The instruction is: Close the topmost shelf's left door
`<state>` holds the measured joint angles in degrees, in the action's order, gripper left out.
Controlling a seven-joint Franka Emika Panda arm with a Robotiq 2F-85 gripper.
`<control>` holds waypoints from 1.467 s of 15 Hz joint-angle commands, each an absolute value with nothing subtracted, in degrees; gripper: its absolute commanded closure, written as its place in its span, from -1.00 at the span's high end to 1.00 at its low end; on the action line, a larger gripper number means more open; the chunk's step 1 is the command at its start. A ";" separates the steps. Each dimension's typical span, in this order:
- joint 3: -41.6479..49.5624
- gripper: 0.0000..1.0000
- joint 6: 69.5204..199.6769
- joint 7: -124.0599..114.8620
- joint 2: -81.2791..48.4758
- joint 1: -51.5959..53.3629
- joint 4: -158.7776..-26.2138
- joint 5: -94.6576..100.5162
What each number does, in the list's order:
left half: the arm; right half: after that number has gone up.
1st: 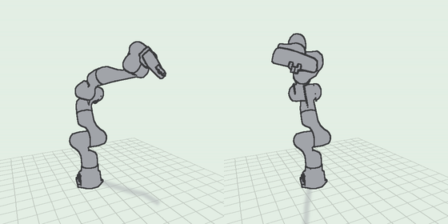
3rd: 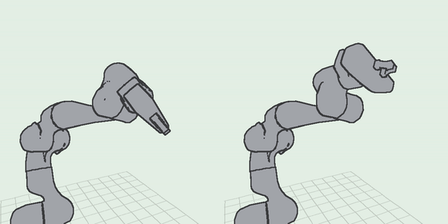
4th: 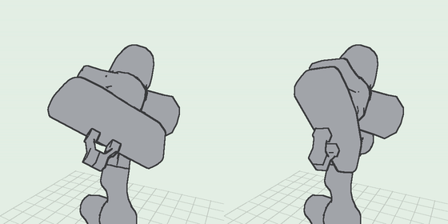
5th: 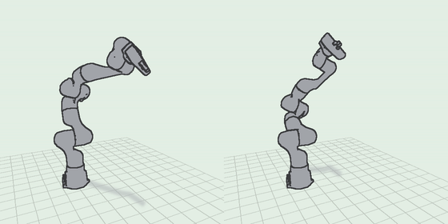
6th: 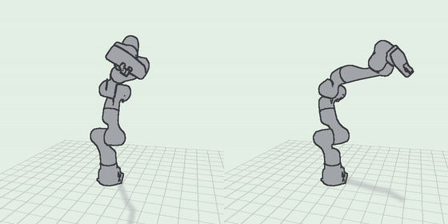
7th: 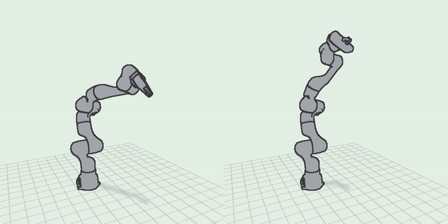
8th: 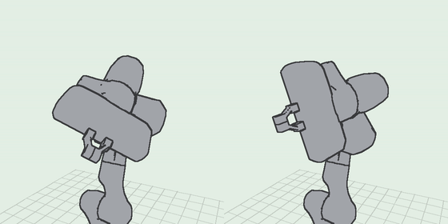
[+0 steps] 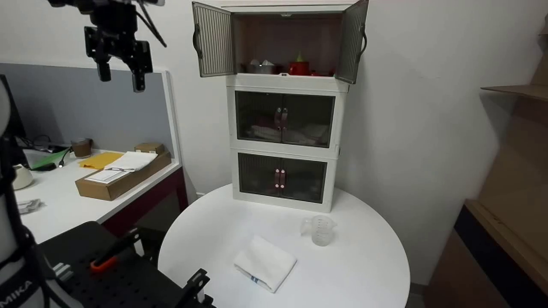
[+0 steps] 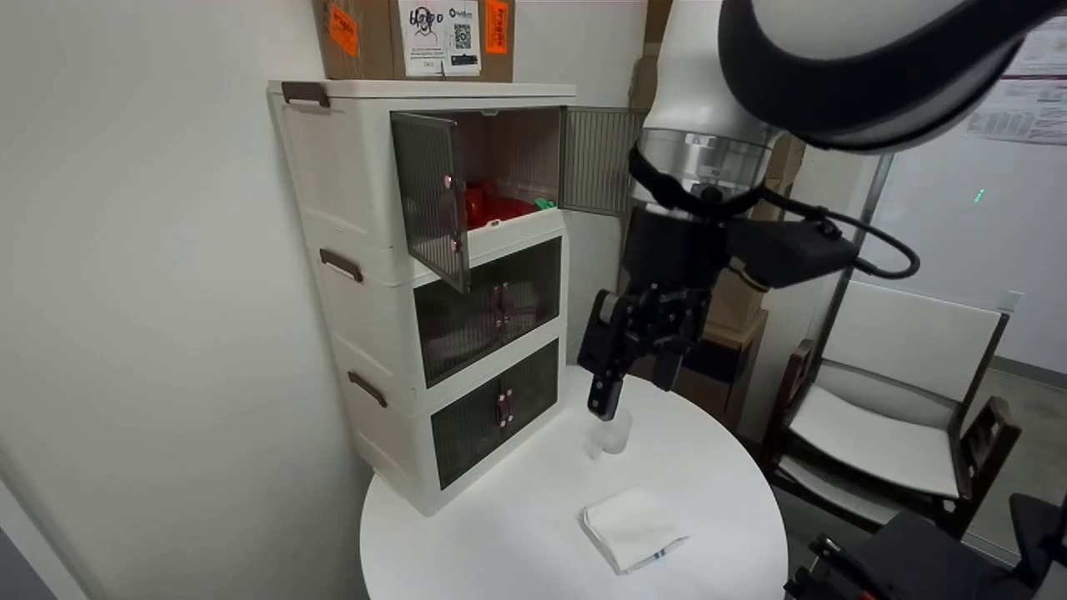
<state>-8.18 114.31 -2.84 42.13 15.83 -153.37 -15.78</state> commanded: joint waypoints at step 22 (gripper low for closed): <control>-11.57 1.00 113.20 2.78 6.80 11.58 -101.17 3.27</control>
<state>-10.18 112.26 5.13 10.06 12.19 -105.90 -0.14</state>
